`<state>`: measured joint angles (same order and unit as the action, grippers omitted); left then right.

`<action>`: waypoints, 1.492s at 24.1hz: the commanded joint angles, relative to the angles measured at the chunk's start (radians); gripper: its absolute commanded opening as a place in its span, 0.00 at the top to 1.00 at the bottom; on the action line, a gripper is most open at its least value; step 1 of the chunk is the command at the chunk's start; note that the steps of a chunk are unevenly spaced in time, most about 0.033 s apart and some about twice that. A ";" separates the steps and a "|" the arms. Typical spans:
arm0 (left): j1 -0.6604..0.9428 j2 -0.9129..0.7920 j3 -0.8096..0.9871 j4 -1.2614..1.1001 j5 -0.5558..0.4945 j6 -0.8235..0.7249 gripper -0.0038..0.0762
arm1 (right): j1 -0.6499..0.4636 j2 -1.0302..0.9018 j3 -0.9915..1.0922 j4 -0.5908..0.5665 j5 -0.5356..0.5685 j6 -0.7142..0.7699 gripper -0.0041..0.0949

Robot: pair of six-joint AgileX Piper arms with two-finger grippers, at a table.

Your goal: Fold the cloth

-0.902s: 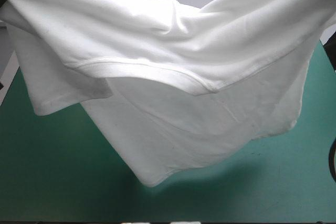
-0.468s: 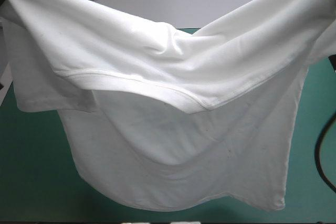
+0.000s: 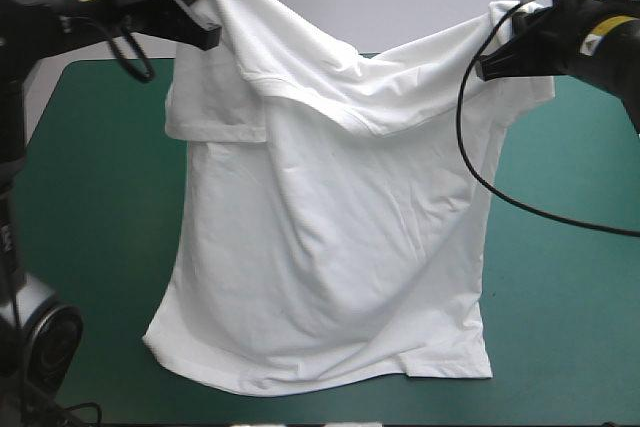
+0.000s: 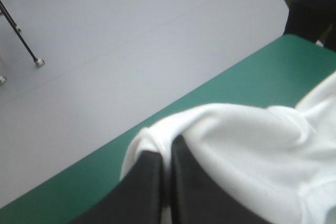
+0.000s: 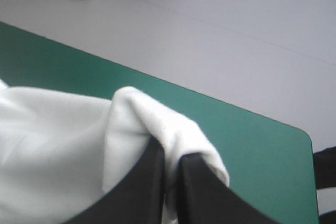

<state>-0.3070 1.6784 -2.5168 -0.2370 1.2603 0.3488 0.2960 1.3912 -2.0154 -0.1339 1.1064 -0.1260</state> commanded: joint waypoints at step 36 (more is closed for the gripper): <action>0.088 0.512 0.008 -0.135 0.028 -0.063 0.31 | -0.282 0.465 0.140 0.353 -0.141 -0.227 0.26</action>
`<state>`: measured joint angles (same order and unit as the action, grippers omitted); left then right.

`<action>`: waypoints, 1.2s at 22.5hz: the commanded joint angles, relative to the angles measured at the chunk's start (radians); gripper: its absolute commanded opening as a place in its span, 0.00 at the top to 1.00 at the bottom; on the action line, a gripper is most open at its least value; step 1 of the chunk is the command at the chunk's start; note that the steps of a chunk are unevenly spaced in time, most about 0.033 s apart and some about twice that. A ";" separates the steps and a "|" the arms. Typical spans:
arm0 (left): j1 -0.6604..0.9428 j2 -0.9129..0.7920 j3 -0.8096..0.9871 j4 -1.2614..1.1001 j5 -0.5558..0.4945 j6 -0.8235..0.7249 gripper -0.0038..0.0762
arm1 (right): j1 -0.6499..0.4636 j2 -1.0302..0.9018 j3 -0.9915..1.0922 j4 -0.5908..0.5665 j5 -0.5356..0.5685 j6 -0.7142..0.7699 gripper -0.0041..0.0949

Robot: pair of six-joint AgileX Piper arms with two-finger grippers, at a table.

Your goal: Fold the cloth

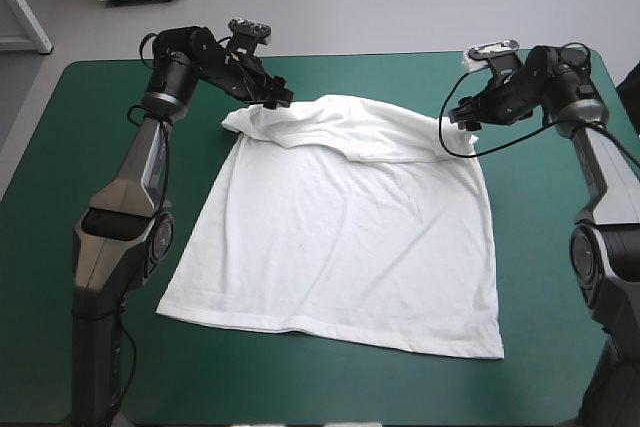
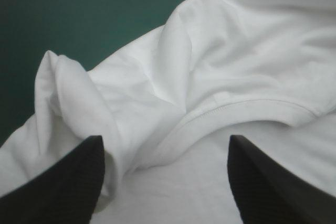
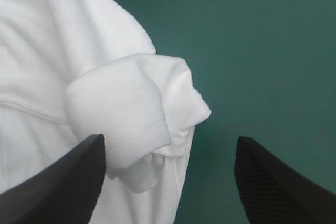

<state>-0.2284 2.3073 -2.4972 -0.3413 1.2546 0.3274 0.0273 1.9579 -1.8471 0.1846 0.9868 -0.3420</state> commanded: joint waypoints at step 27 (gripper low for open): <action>0.009 -1.064 1.509 0.347 0.033 -0.165 0.31 | 0.152 -0.781 0.550 0.043 0.262 0.144 0.28</action>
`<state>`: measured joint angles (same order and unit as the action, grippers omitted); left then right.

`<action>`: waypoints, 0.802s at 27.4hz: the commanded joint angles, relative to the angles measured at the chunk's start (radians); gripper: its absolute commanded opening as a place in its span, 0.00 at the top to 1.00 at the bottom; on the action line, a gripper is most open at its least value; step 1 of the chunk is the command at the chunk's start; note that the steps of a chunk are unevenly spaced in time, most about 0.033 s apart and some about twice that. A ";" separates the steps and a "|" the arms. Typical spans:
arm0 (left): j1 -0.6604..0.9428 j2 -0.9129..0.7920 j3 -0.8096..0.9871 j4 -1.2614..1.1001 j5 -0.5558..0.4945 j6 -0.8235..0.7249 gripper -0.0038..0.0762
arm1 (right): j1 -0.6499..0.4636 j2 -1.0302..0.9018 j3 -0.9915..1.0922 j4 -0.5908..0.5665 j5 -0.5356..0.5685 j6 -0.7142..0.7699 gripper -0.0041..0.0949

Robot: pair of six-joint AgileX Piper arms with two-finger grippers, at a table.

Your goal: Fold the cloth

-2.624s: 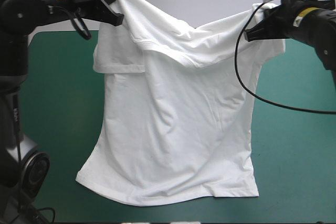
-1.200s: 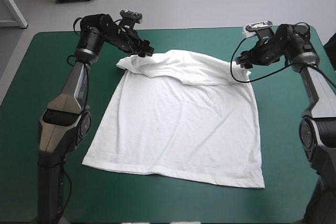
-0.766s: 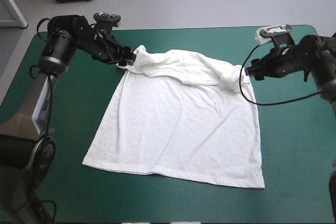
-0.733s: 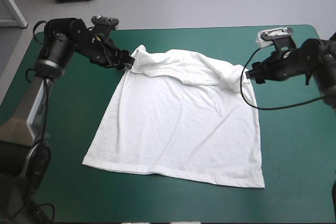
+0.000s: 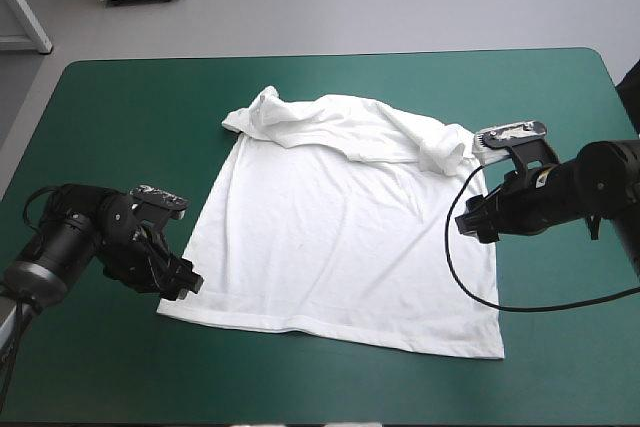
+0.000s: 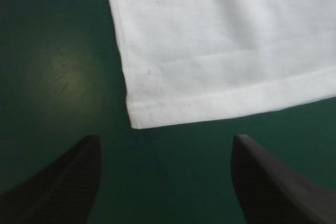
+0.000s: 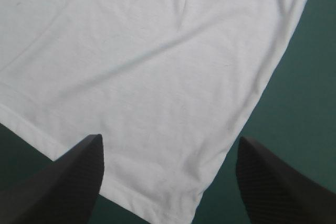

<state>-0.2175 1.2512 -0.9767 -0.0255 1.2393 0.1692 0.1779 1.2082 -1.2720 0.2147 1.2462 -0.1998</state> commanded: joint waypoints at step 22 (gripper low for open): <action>-0.001 0.204 0.015 0.032 -0.143 -0.007 0.31 | 0.060 -0.033 -0.025 0.006 0.003 -0.011 0.34</action>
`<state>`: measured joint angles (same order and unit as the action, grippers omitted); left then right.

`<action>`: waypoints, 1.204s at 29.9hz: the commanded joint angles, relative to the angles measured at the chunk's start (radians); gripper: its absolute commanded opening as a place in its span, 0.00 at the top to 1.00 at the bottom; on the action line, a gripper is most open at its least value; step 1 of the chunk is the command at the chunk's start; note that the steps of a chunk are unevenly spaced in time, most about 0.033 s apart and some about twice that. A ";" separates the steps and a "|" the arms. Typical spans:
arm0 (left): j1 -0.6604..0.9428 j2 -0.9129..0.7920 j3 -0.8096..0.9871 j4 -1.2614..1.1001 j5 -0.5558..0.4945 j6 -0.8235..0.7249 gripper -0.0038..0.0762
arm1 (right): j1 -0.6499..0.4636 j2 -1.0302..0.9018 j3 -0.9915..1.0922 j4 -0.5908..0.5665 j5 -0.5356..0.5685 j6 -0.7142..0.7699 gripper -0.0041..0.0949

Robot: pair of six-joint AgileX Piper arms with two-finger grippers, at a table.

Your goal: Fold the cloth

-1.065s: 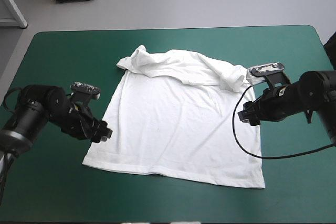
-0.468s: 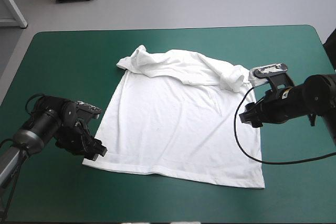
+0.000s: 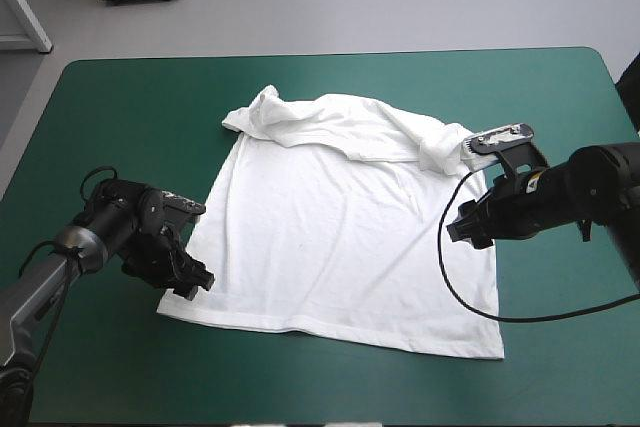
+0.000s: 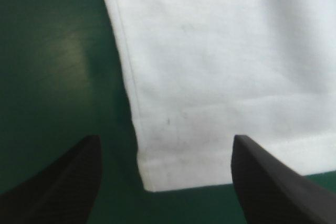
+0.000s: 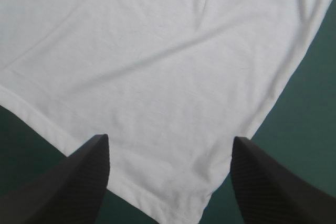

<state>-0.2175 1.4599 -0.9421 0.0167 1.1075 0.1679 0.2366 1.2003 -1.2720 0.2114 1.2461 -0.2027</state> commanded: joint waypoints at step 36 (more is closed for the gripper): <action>-0.001 0.015 0.162 -0.089 -0.097 0.002 0.98 | 0.002 -0.115 0.278 -0.116 0.003 0.092 0.34</action>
<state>-0.2175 1.4701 -0.8127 -0.0857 0.9685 0.1689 0.2366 1.1144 -1.0171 0.0861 1.2449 -0.1115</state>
